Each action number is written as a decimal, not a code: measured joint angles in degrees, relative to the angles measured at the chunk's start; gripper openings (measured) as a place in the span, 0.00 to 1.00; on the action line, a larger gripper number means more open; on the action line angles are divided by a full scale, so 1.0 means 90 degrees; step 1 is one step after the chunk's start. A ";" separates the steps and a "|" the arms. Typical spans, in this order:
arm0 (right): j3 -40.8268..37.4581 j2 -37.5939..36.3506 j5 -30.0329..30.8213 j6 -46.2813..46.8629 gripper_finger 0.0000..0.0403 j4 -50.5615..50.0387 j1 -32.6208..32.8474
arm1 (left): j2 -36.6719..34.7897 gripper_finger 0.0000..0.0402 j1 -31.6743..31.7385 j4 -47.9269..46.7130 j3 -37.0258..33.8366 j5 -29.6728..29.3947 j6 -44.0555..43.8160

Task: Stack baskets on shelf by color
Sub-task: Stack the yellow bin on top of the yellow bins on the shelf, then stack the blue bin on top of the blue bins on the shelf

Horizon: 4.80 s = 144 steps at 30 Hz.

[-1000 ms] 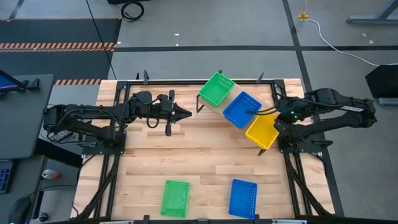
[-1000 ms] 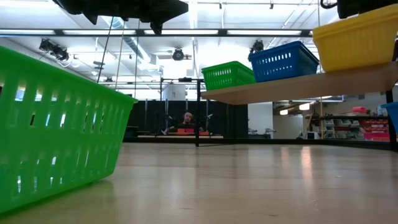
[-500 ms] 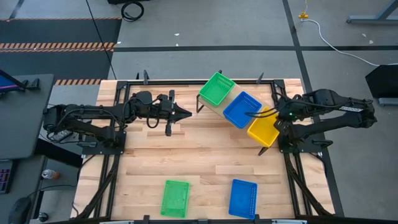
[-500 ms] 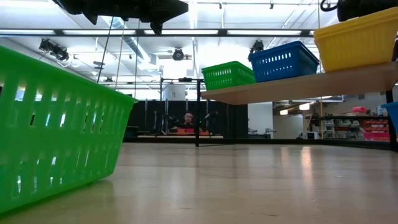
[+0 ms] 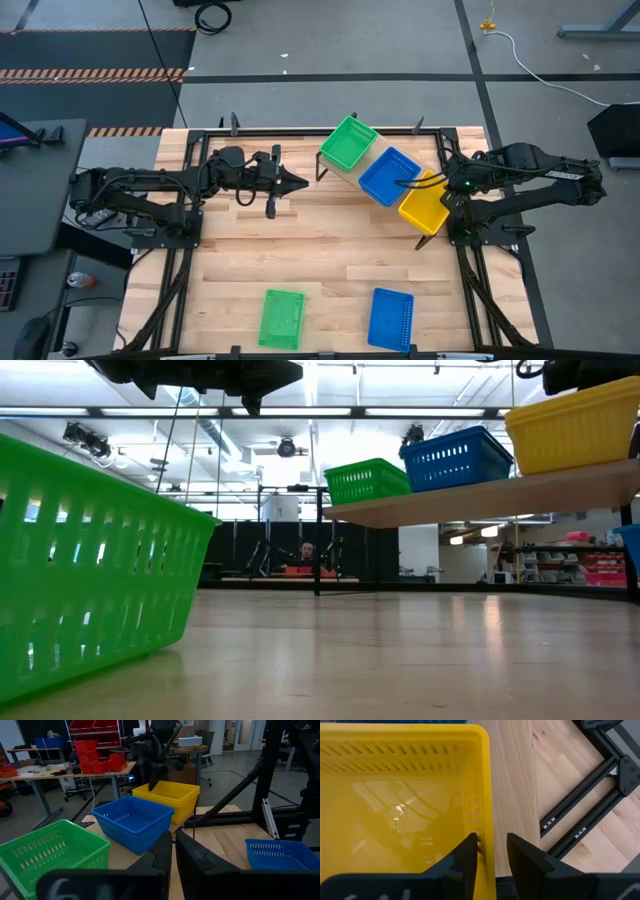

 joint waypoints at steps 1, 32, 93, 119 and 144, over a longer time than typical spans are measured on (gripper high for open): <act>0.0007 0.0000 0.0000 -0.0003 0.28 -0.0001 0.0000 | 0.0000 0.08 0.0000 0.0000 0.0000 0.0000 0.0000; 0.0930 0.2325 -0.1679 0.0873 0.28 0.3728 0.2720 | 0.0000 0.21 -0.0042 -0.0483 -0.0002 -0.0001 0.0028; 0.0942 0.7094 -0.0962 0.2687 0.46 0.7714 0.6016 | 0.0872 0.40 -0.3798 -0.2150 0.0000 -0.2824 -0.2950; 0.0942 0.7091 0.0059 0.2065 0.03 0.6178 0.5717 | 0.0867 0.40 -0.3798 -0.2172 0.0000 -0.2820 -0.2962; 0.5789 0.7087 0.1714 -0.1438 0.04 0.1502 0.3350 | -0.0179 0.35 -0.3563 -0.2337 0.0002 -0.3009 -0.2211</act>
